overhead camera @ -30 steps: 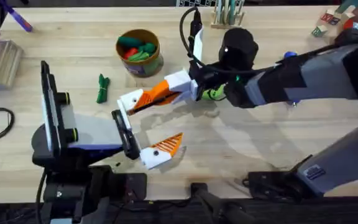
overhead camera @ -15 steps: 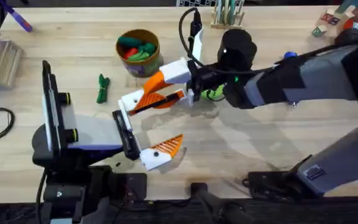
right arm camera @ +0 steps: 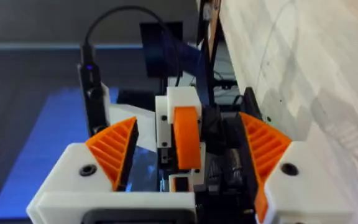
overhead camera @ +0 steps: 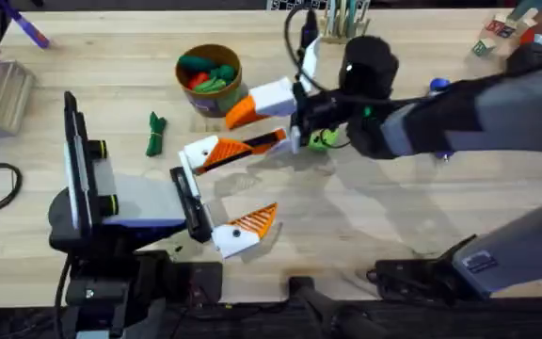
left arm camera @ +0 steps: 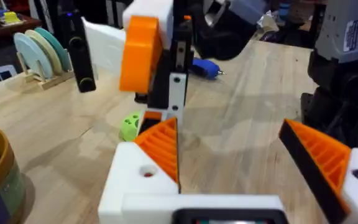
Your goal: Pick up the gripper from the table and insert it into the empty holder that is missing its gripper. Then pick up a screw, insert it into the mounting hole, and use the screwdriver to tighten it. Finally, clean up the table by picking up the vegetable and placing it into the bucket.
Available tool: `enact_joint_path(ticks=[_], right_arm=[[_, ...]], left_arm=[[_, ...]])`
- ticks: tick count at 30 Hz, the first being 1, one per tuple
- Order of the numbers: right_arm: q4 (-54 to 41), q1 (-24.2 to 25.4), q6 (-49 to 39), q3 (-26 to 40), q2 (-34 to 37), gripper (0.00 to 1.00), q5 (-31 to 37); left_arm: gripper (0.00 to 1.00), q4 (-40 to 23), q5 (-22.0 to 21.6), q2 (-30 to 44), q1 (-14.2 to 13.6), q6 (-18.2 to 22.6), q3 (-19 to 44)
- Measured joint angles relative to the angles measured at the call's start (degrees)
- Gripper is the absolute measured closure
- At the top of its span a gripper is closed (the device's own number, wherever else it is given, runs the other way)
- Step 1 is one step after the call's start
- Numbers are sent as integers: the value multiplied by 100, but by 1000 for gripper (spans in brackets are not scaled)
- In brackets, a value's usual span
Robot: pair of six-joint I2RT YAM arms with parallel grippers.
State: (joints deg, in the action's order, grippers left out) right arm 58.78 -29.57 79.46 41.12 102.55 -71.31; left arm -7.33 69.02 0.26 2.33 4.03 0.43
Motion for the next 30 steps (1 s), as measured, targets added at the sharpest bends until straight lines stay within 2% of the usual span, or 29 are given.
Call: enact_joint_path(ticks=[9,15,24,30], right_arm=[[-2330,605,-1471,2,-1300,99,522],[-3681,1209,-2552,4,-2240,96,1101],[-6271,2001,-4108,20,-3248,96,2544],[-7282,2161,-4744,58,-3565,96,3431]], left_arm=[[15,0,1,-1,0,0,0],[15,0,1,-1,0,2,0],[15,0,1,-1,0,0,0],[15,0,1,-1,0,0,0]])
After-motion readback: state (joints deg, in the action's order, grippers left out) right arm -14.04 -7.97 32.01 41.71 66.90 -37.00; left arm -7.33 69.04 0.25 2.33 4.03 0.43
